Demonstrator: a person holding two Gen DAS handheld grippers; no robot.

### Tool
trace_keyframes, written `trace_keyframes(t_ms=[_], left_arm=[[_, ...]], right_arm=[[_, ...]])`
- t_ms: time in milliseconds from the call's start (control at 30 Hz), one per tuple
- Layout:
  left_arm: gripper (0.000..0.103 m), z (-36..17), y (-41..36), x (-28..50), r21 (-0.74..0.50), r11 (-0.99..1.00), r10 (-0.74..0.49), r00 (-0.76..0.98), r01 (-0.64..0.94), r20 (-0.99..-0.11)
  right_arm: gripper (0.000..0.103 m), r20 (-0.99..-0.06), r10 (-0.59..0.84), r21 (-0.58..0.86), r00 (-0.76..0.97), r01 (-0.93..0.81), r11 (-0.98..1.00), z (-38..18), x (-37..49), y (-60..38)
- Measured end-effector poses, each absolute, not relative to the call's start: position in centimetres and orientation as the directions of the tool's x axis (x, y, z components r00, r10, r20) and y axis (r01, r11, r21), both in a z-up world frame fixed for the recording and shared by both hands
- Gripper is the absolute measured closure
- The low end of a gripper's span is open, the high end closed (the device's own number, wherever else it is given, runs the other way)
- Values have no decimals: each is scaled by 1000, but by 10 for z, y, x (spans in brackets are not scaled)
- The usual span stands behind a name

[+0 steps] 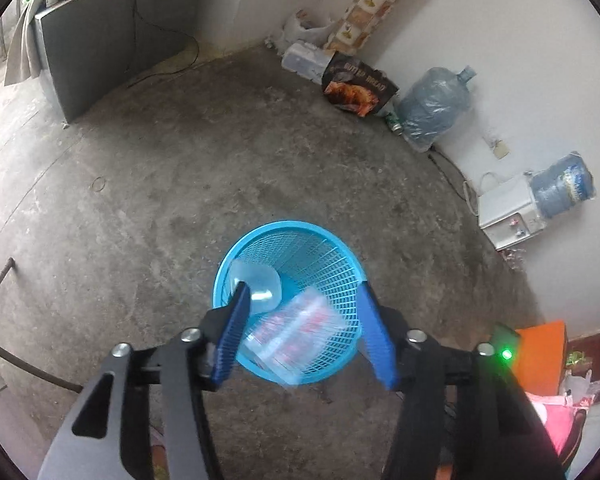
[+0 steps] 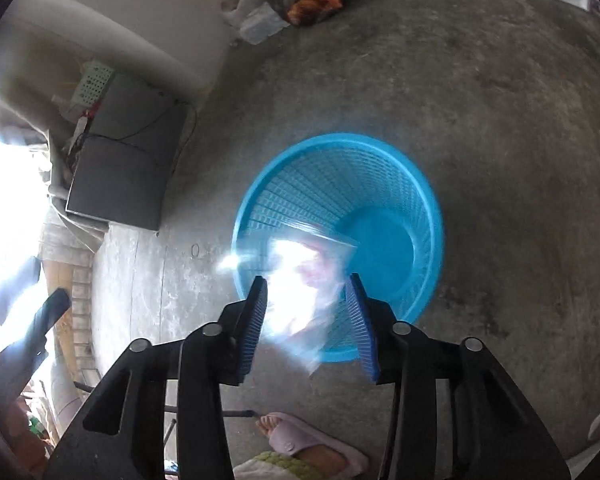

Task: Collect trash
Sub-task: 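Carry the cup with the left gripper while the right gripper carries the bag, both releasing into the blue wastebasket, then grasp the pink mesh sponge with the left gripper while the right gripper grasps the yellow snack packet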

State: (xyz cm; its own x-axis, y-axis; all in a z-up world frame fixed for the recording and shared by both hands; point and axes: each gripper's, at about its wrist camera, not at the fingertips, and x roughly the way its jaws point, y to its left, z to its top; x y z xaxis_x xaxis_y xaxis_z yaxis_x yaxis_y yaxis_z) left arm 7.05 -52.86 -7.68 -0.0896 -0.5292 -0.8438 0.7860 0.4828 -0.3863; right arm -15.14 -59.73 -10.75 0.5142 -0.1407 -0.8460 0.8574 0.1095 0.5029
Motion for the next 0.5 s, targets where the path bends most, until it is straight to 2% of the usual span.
trace_keyframes(t_ms=[33, 233, 367, 500], left_arm=[[43, -70, -525, 69, -378, 476, -538, -78, 794, -840], [32, -19, -485, 75, -370, 470, -610, -7, 801, -792], [19, 26, -441, 71, -380, 436, -688, 30, 816, -725], [12, 66, -383, 65, -359, 421, -740, 86, 833, -667]], right_arm=[[57, -846, -143, 503, 514, 857, 108, -105, -155, -595], [54, -842, -153, 502, 518, 855, 129, -88, -166, -585], [49, -805, -176, 543, 567, 823, 167, -59, -177, -574], [47, -765, -179, 578, 619, 782, 236, -23, -181, -559]])
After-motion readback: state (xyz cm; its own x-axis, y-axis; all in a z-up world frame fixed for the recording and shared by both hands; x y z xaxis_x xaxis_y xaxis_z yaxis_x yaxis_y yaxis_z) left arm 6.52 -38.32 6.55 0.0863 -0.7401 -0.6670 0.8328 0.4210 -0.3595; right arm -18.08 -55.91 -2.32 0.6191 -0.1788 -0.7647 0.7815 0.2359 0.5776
